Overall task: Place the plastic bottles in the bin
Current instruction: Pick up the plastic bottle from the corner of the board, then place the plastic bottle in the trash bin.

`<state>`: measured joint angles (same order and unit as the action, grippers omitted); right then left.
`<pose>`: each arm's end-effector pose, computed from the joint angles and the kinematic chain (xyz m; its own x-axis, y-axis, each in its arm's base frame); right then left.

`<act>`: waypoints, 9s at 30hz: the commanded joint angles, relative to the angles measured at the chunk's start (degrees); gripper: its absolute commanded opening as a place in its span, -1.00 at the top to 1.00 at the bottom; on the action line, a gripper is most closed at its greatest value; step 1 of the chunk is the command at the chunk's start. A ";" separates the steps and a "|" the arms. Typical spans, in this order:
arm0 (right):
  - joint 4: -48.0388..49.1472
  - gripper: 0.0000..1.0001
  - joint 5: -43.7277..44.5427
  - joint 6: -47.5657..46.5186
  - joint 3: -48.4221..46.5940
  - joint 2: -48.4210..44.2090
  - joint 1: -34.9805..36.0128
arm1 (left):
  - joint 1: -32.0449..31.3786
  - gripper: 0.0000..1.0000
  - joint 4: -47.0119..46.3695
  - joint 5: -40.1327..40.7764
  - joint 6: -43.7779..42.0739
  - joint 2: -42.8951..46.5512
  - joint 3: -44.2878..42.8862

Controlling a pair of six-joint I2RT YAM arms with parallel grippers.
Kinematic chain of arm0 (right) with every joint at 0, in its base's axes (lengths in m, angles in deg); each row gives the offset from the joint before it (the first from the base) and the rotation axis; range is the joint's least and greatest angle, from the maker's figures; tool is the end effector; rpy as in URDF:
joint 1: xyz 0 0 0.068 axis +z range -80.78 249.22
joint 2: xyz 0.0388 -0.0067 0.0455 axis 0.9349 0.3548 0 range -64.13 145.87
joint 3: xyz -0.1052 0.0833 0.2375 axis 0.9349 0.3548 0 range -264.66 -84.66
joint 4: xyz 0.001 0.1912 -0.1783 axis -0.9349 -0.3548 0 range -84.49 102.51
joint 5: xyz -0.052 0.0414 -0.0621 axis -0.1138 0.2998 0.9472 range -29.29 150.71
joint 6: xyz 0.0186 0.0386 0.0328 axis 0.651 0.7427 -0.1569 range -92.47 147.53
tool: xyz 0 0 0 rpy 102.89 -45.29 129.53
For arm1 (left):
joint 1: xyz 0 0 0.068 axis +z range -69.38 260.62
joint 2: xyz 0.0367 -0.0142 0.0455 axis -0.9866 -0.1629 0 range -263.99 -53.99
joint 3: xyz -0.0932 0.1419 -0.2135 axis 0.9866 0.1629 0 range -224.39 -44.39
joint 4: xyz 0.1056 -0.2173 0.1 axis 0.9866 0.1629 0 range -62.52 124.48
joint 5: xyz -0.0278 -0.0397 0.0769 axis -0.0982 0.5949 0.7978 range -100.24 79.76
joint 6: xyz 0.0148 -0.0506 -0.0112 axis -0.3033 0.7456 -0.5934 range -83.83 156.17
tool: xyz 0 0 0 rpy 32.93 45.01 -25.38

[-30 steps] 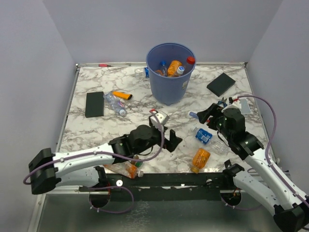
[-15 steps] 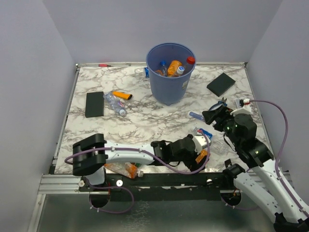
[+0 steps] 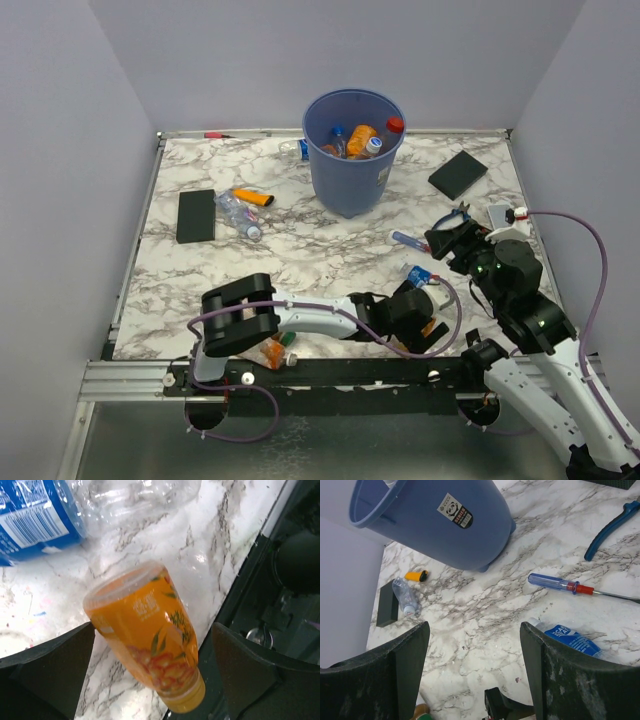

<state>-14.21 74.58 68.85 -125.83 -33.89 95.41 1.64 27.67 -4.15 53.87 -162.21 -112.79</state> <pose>0.1165 0.0478 0.3222 -0.3296 0.5522 -0.7658 -0.0051 0.8100 0.5864 0.0826 -0.4046 0.1830 -0.4090 0.5192 -0.7505 0.8777 0.4488 -0.1678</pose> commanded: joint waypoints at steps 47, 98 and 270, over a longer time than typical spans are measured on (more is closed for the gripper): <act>33.73 -0.54 -31.33 -2.31 -12.84 24.86 17.84 | 13.42 0.45 -47.15 45.42 30.57 59.18 38.07; -28.06 0.99 -22.74 -16.38 -45.74 34.53 22.50 | 13.44 -0.98 20.92 5.26 -59.53 65.13 19.07; 26.20 -0.57 -13.40 -17.96 -56.23 56.94 3.64 | 13.50 -0.98 -4.62 52.81 -14.34 87.91 42.15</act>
<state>11.60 64.53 47.06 -194.20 36.14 98.91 15.15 20.98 48.02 36.21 -73.12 -68.42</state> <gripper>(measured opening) 0.789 0.990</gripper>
